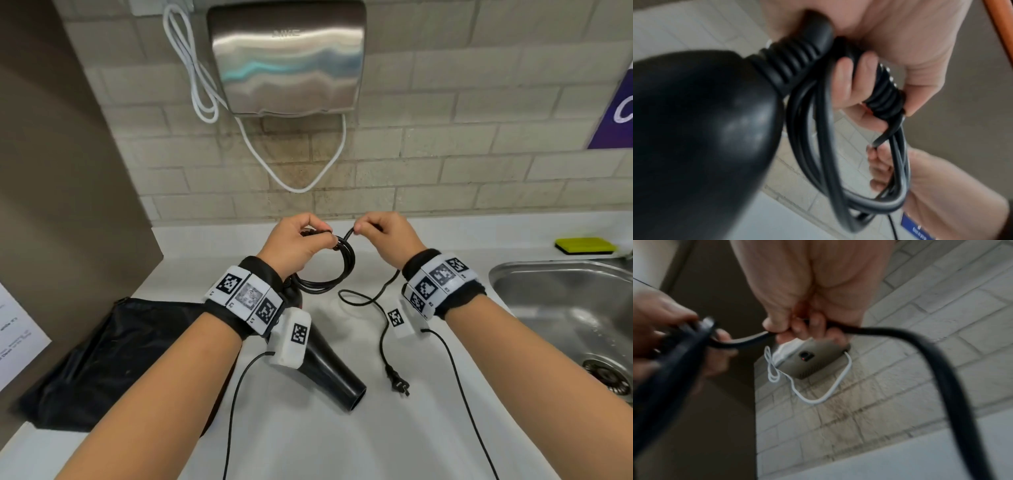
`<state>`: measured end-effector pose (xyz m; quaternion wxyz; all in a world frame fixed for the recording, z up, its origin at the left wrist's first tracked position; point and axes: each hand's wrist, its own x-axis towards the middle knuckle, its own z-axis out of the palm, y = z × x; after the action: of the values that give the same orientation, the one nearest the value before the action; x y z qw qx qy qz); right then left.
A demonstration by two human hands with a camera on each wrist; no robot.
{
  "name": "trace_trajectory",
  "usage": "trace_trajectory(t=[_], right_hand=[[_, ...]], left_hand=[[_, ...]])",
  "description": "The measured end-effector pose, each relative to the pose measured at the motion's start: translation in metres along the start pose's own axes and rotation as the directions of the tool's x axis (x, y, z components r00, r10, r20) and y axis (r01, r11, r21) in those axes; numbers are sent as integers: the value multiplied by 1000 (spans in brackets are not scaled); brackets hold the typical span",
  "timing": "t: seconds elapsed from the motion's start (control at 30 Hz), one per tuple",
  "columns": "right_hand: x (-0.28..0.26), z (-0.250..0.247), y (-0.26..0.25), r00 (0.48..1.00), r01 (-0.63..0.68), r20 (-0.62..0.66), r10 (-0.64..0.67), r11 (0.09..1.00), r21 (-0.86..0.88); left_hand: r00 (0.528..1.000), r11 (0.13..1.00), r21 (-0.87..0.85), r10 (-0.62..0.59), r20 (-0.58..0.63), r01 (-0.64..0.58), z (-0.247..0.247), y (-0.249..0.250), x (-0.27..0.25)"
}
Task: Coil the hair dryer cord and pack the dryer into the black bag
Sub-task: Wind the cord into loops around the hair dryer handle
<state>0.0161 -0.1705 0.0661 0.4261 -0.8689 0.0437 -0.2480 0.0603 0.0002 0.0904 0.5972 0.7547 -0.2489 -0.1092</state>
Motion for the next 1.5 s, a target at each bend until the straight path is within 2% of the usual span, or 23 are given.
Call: trace_trajectory(t=[0.1, 0.2, 0.27, 0.33, 0.43, 0.53, 0.6, 0.67, 0.73, 0.8, 0.87, 0.9, 1.03, 1.13, 1.2, 1.3, 1.37, 1.43, 1.5], right_hand=[[2, -1, -11, 987, 114, -104, -121, 991, -67], [-1, 1, -21, 957, 230, -150, -247, 965, -126], [-3, 3, -26, 936, 298, -142, -321, 941, -162], [-5, 3, -25, 927, 328, -134, -349, 932, -156], [-8, 1, -14, 924, 271, -203, -325, 929, -253], [-16, -1, 4, 968, 50, -218, -126, 944, -325], [-26, 0, 20, 986, -124, -146, 83, 945, -303], [-39, 3, 36, 966, -243, -12, 257, 895, -375], [-53, 7, 44, 883, -295, 173, 437, 800, -522], [-65, 14, 46, 751, -222, 334, 569, 694, -684], [-76, 24, 53, 648, -158, 398, 649, 626, -764], [-80, 30, 61, 613, -152, 405, 679, 604, -782], [-92, 52, 77, 597, -124, 403, 694, 577, -808], [-89, 58, 80, 538, -88, 448, 714, 576, -813], [-89, 60, 81, 542, -49, 458, 705, 570, -820], [-92, 58, 81, 602, -54, 398, 692, 533, -845], [-87, 49, 73, 642, -118, 398, 655, 598, -793], [-81, 36, 64, 702, -293, 421, 574, 772, -564], [-79, 26, 50, 761, -399, 481, 434, 899, -179]], left_hand=[[997, 981, 191, 13, 72, -26, 0, 4, 0], [987, 954, 296, -2, 160, -46, 1, 7, -1], [980, 947, 313, 4, 201, -69, 3, 9, -1], [982, 953, 294, 13, 190, -70, 4, 9, 0], [995, 980, 194, 29, 100, -48, 5, 7, 2], [999, 994, 103, 21, 38, -25, 8, 6, 2], [999, 997, 74, 20, 31, -22, 12, 6, 1], [999, 998, 61, 25, 35, -27, 15, 6, 0], [999, 998, 62, 28, 39, -30, 17, 5, 0], [999, 997, 69, 28, 35, -30, 18, 5, -1], [999, 996, 85, 27, 34, -30, 17, 6, -2], [999, 995, 94, 26, 37, -29, 17, 6, -3], [998, 993, 112, 29, 50, -34, 17, 8, -6], [999, 992, 122, 29, 44, -34, 17, 9, -8], [999, 992, 120, 21, 47, -27, 16, 9, -8], [999, 994, 109, 21, 43, -25, 16, 8, -9], [999, 995, 98, 19, 34, -22, 14, 8, -10], [1000, 997, 78, 12, 9, -12, 12, 8, -10], [999, 999, 49, 13, -29, -11, 11, 6, -9]])
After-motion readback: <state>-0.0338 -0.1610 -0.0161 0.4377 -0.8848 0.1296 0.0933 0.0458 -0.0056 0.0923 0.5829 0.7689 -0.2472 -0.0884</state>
